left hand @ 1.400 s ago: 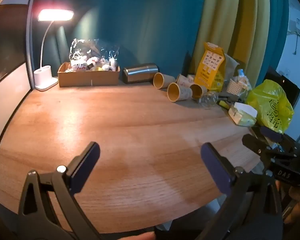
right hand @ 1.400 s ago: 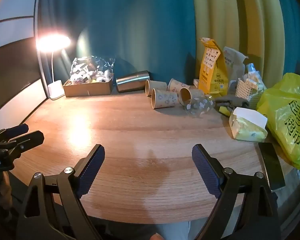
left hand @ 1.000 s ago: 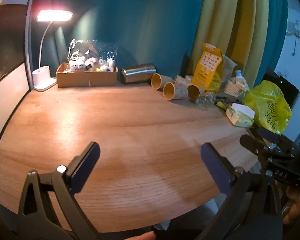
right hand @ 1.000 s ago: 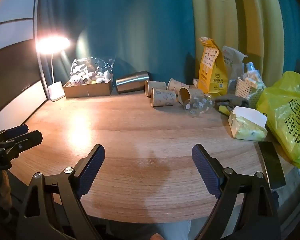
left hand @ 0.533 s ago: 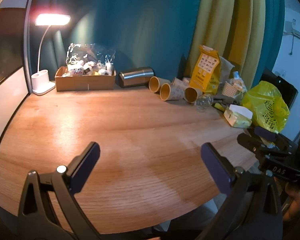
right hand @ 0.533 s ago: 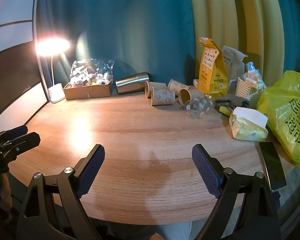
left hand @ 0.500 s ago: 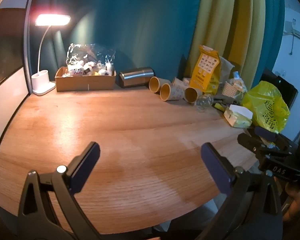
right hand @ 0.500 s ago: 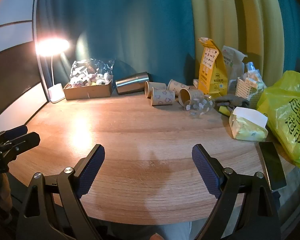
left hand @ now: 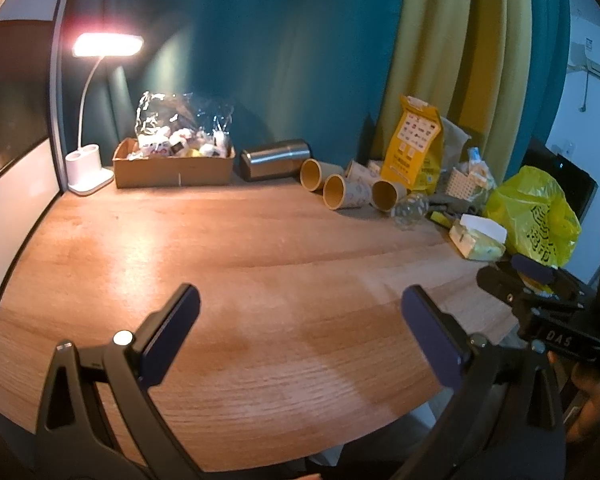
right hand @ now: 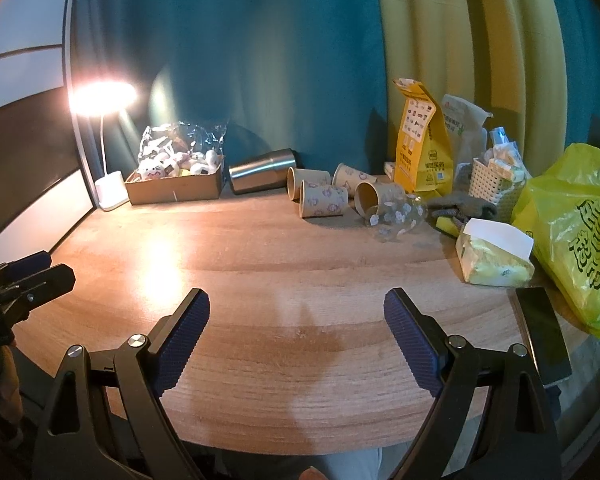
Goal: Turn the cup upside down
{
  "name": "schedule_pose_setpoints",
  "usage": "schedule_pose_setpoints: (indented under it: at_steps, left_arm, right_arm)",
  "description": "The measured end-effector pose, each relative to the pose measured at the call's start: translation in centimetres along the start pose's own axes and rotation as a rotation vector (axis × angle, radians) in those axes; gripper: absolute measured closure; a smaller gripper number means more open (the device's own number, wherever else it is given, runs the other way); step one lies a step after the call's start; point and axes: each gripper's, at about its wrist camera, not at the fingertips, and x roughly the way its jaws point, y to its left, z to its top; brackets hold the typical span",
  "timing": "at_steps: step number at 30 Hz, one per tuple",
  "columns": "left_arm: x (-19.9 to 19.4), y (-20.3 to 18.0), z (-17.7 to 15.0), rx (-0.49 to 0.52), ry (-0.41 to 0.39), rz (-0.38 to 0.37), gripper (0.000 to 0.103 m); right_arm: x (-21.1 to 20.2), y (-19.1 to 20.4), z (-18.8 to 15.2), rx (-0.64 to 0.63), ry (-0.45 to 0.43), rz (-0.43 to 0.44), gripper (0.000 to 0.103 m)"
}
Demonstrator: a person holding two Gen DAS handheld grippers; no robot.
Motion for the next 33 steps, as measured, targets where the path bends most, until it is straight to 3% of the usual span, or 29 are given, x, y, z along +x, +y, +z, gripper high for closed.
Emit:
schedule_pose_setpoints:
  at_steps: [33]
  left_arm:
    - [-0.28, -0.38, 0.37, 0.011, -0.009, 0.024, 0.001]
  right_arm:
    - [0.09, -0.31, -0.11, 0.001, 0.0, 0.005, 0.012]
